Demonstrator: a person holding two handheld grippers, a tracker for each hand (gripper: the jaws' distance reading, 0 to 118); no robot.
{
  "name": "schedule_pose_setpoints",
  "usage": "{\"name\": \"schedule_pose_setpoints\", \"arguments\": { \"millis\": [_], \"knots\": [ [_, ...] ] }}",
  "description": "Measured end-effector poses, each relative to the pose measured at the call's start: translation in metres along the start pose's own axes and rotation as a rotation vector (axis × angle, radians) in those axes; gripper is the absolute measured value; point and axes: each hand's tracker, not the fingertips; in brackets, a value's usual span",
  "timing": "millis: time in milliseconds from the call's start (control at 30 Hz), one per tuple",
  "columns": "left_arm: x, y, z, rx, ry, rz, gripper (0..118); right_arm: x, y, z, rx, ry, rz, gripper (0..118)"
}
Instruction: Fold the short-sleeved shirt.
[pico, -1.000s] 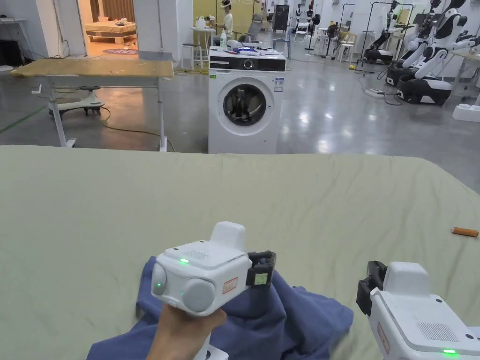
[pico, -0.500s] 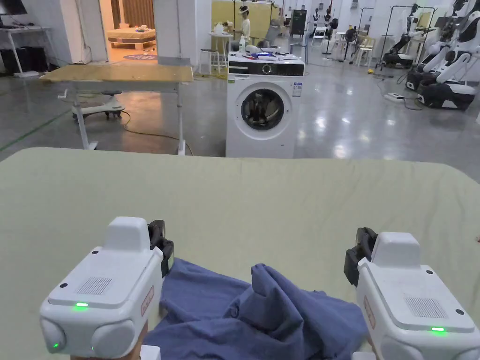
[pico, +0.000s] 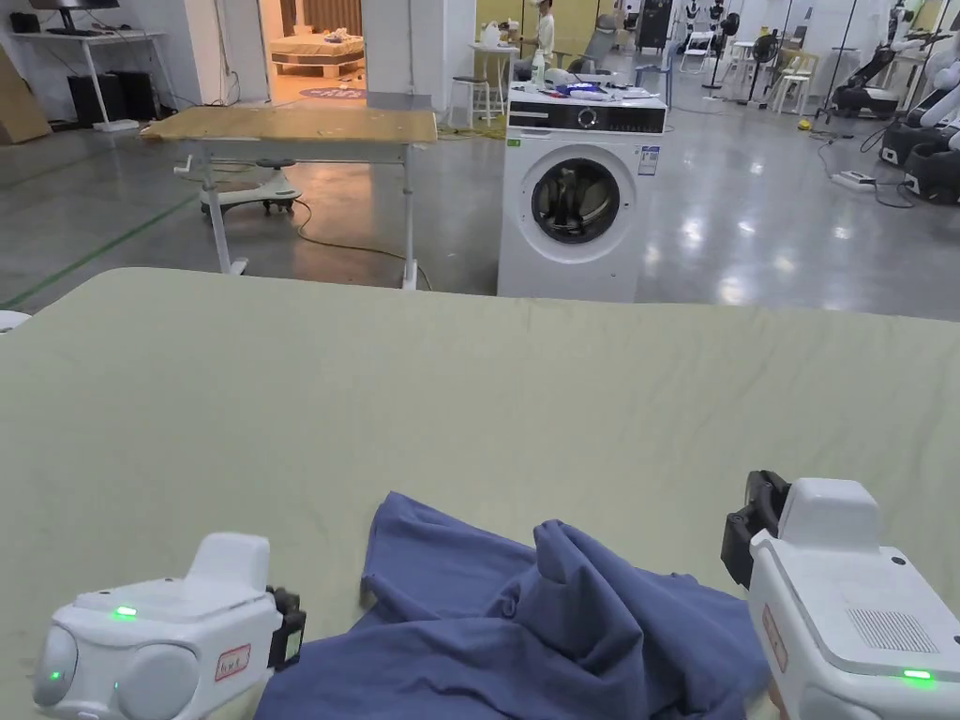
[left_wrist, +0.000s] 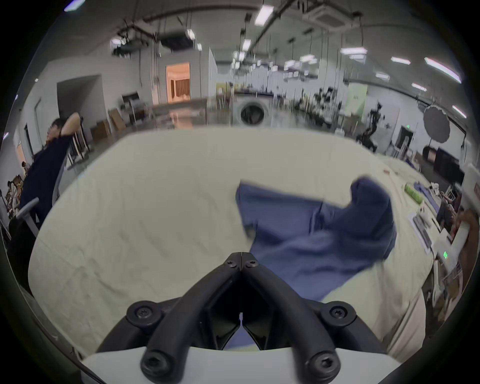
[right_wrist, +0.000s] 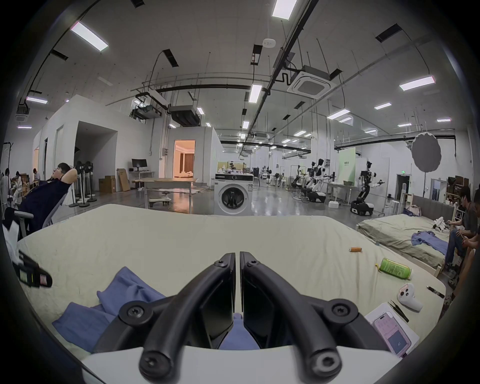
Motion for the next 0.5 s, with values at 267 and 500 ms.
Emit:
{"name": "schedule_pose_setpoints", "arguments": {
  "millis": [267,500],
  "knots": [
    [-0.012,-0.046,-0.045,-0.249,0.049,0.093,47,0.012,-0.025,-0.005,-0.070,-0.018,-0.007,3],
    [0.009,-0.056,-0.057,-0.242,0.113,0.031,37,0.021,-0.039,-0.007,-0.112,-0.027,-0.011,3]
  ]
}}
